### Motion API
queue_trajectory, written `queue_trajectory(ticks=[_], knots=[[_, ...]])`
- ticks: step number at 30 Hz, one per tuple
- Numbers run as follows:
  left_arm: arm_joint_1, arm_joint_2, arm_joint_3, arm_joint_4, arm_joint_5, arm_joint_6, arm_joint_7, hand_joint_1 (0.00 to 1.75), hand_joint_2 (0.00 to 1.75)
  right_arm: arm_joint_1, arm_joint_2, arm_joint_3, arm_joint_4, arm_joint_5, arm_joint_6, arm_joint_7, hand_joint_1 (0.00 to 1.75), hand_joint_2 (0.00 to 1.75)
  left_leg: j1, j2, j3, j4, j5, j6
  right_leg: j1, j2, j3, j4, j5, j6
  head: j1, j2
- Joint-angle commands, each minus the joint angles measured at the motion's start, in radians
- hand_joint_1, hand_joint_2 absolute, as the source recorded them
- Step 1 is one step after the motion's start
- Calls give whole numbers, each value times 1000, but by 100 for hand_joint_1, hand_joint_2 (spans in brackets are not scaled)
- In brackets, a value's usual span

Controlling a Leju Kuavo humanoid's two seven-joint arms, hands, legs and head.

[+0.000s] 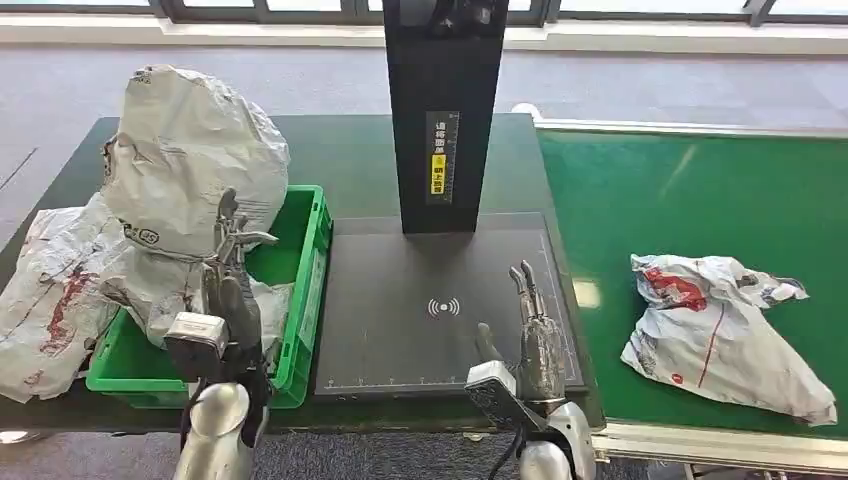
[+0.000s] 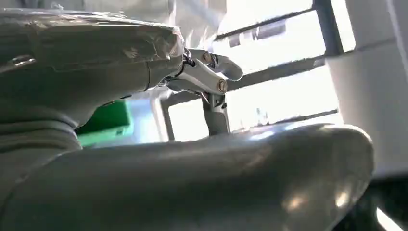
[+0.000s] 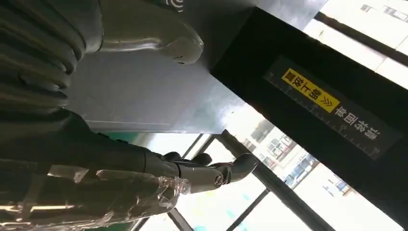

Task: Moved the parcel from conveyor to table for the left to box.

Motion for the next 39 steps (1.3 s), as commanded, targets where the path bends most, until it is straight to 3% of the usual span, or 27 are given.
queue_trajectory(ticks=[1, 5, 7, 18, 23, 27, 28, 33, 39], knots=[[3, 28, -63, 102, -9, -60, 0, 0, 175, -2, -13, -41, -8, 0, 4, 2, 0, 175, 0, -3, 3, -3, 0, 1, 0, -3, 4, -2, -1, 0, 0, 0], [39, 19, -110, 92, -24, -136, -23, 0, 175, 25, -21, -70, -61, -1, -10, 7, 0, 175, 0, -5, 5, -3, 0, 1, 0, -4, 7, -4, -1, 0, 0, 0], [67, 34, -143, 76, -4, -275, -48, 0, 175, 41, -20, -110, -93, 3, -23, 15, 0, 175, 0, -5, 4, -3, 0, 1, 0, -4, 6, -3, -1, 0, 0, 0], [115, 1, -171, 73, -82, -383, -106, 0, 175, 71, -31, -234, -177, 175, -84, 97, 0, 175, 0, -4, 1, -1, -2, 3, -2, -3, 3, -2, -2, 2, 0, 0], [128, -16, -178, 81, -107, -419, -98, 0, 175, 49, -54, -357, -209, 529, -176, 300, 0, 175, -1, -5, 2, -1, -2, 4, -2, -4, 4, -2, -2, 2, 0, 0], [128, -18, -176, 83, -107, -421, -98, 0, 175, 45, -60, -370, -214, 531, -172, 300, 0, 175, -1, -4, 2, -1, -2, 4, -2, -3, 3, -2, -2, 2, 0, 0], [126, -20, -169, 85, -106, -422, -97, 0, 175, 46, -64, -388, -211, 617, -192, 341, 0, 175, 0, -4, 3, -1, -2, 4, -2, -4, 5, -3, -2, 2, 0, 0], [133, -18, -149, 90, -99, -429, -98, 0, 175, -43, -196, -478, -50, 835, -185, 514, 0, 175, 0, -2, 3, -2, -2, 4, -2, -2, 4, -3, -1, 2, 0, 0], [141, -17, -138, 93, -95, -432, -98, 0, 175, -80, -278, -562, 49, 832, -178, 541, 0, 175, -1, -4, 4, -2, -1, 5, -3, -4, 7, -4, -1, 3, 0, 0]])
